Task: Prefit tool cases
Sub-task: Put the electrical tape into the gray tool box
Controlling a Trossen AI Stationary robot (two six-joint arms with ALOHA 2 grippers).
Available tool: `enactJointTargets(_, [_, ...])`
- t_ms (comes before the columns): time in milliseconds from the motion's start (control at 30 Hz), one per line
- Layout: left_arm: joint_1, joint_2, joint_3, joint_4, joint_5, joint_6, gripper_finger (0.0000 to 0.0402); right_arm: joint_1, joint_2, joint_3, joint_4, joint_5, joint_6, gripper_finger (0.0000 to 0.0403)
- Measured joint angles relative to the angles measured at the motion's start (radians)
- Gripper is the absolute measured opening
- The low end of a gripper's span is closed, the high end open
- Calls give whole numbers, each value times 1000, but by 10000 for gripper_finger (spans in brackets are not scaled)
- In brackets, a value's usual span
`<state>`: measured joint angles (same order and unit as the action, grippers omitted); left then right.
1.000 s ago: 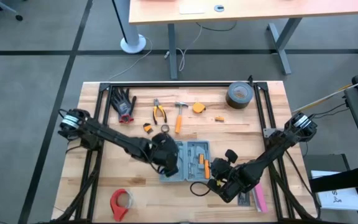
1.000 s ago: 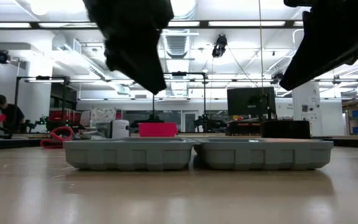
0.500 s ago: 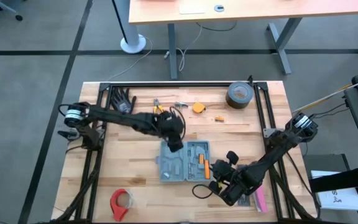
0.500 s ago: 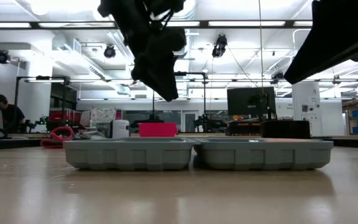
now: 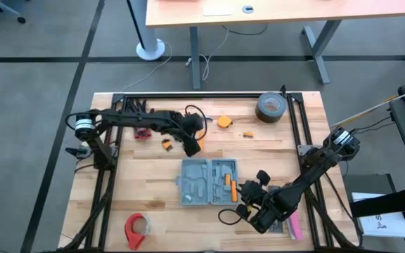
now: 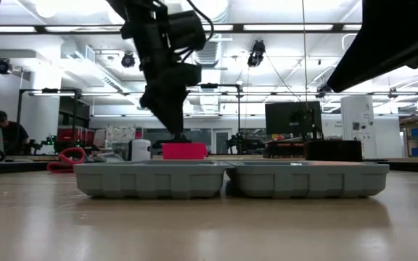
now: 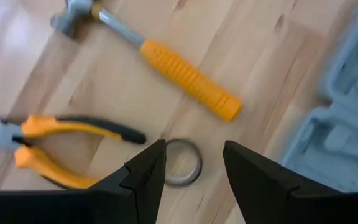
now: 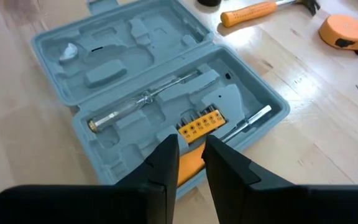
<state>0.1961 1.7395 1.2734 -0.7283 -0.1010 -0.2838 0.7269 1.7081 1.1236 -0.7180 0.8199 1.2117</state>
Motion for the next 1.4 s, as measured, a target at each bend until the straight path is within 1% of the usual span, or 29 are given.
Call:
enactJointTargets(133, [8,11,-18,-2,41,44,168,0,0,0,3,20,-4,50])
enactJointTargets(267, [8,49,-38,-4,94,59,168,0,0,0,20,20,-12,46])
enactJointTargets(433, [10,92,-42,-1,91,25,168,0,0,0,52,20,-42,55])
enactJointTargets(767, [11,150,-42,22,87,-11,168,-1,0,0,54,21,-45,76])
enactJointTargets(900, [11,170,-42,36,87,-13,168,-1,0,0,54,21,-44,74])
enactJointTargets(1167, [10,199,-41,47,82,9,168,-1,0,0,59,20,-42,57])
enactJointTargets(1300, [10,196,-41,47,82,15,153,-1,0,0,61,20,-44,50])
enactJointTargets(1400, [10,195,-42,47,82,17,119,-1,0,0,62,20,-44,48])
